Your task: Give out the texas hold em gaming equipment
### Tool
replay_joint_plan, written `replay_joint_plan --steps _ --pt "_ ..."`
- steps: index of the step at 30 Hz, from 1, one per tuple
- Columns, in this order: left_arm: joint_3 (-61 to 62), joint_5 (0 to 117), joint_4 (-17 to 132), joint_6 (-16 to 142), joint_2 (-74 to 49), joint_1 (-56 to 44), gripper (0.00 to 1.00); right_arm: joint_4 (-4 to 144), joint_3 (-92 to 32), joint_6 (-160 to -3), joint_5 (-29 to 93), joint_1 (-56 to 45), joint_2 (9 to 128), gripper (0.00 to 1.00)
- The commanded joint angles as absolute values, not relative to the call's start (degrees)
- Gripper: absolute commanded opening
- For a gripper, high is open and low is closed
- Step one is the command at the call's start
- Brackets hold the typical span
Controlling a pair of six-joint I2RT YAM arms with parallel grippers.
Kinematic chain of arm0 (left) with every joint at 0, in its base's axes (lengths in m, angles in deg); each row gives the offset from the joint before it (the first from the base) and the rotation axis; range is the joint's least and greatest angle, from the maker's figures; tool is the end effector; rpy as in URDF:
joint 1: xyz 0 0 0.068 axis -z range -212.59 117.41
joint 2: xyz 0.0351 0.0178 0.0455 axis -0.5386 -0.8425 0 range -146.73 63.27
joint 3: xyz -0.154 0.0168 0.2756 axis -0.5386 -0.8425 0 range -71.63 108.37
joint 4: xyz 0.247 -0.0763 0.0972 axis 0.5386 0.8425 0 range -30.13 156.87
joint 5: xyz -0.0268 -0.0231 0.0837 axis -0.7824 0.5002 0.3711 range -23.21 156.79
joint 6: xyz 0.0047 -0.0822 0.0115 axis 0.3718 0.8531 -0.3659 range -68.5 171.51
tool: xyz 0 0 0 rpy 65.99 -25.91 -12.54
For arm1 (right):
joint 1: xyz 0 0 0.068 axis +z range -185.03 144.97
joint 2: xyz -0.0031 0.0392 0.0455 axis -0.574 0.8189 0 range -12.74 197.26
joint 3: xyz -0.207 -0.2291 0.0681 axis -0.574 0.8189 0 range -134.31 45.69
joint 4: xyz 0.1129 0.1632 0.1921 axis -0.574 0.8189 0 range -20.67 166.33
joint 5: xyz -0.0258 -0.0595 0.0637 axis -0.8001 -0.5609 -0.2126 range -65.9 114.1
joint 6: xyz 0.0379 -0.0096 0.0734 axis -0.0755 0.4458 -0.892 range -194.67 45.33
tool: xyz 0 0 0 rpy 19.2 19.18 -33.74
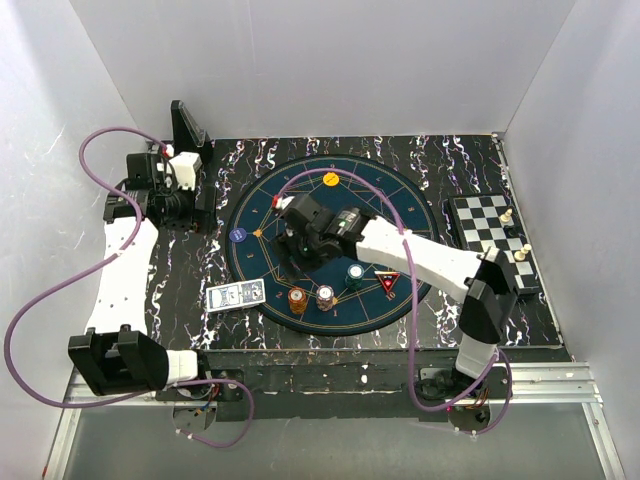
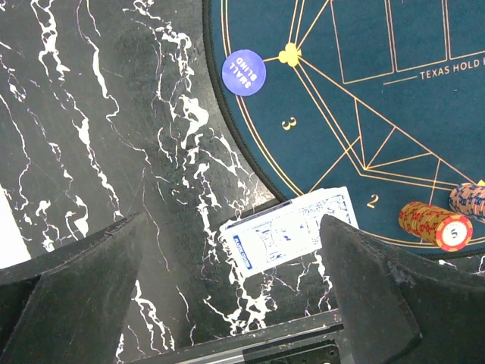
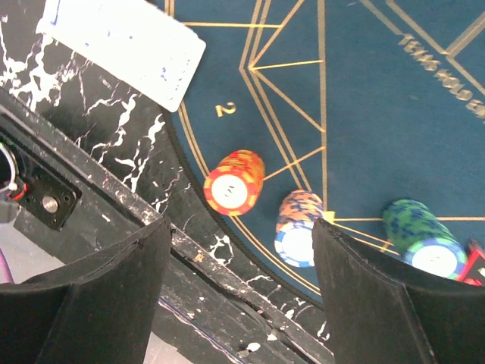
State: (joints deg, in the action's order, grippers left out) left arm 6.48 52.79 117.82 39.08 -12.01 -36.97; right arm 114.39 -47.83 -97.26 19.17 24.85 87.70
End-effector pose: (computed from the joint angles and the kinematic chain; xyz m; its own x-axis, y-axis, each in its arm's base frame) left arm 0.2820 0.0039 0.3662 -0.7852 0.1492 -0.6010 0.2382 0.9686 -0.0708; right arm 0.2221 0.3705 0.3298 -0.6858 -0.4195 -0.5947 -0.6192 0.7657 0.1739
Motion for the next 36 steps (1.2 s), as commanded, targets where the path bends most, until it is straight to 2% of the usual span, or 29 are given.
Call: replay_joint_plan --steps 1,8,17,22,28,33,36 --pt "4.5 53.2 117.6 38.8 -8.0 -37.6 0.98 111.9 -49.2 -95.1 23.7 27.5 90.4 0.83" --pt "4.2 54.8 117.5 39.6 -7.7 -37.9 0.98 112.8 -50.3 -94.0 24.5 30.0 96.0 0.85" --pt "4.0 54.7 117.0 40.0 -7.3 -38.0 0.98 112.9 -49.1 -93.1 16.6 31.6 99.8 0.85" --pt "3.9 54.9 116.4 40.3 -6.9 -38.0 0.98 112.0 -48.0 -92.7 15.4 31.7 100.5 0.78" --pt "3.3 54.8 115.4 40.8 -6.5 -38.3 0.98 110.7 -46.6 -92.6 14.7 31.8 101.4 0.64" --pt "3.4 54.8 115.3 40.8 -6.7 -38.5 0.98 110.6 -46.3 -92.8 14.6 31.7 102.1 0.59" --pt "3.4 55.0 115.1 40.6 -6.7 -38.7 0.98 109.9 -45.7 -93.3 14.3 31.7 101.3 0.53"
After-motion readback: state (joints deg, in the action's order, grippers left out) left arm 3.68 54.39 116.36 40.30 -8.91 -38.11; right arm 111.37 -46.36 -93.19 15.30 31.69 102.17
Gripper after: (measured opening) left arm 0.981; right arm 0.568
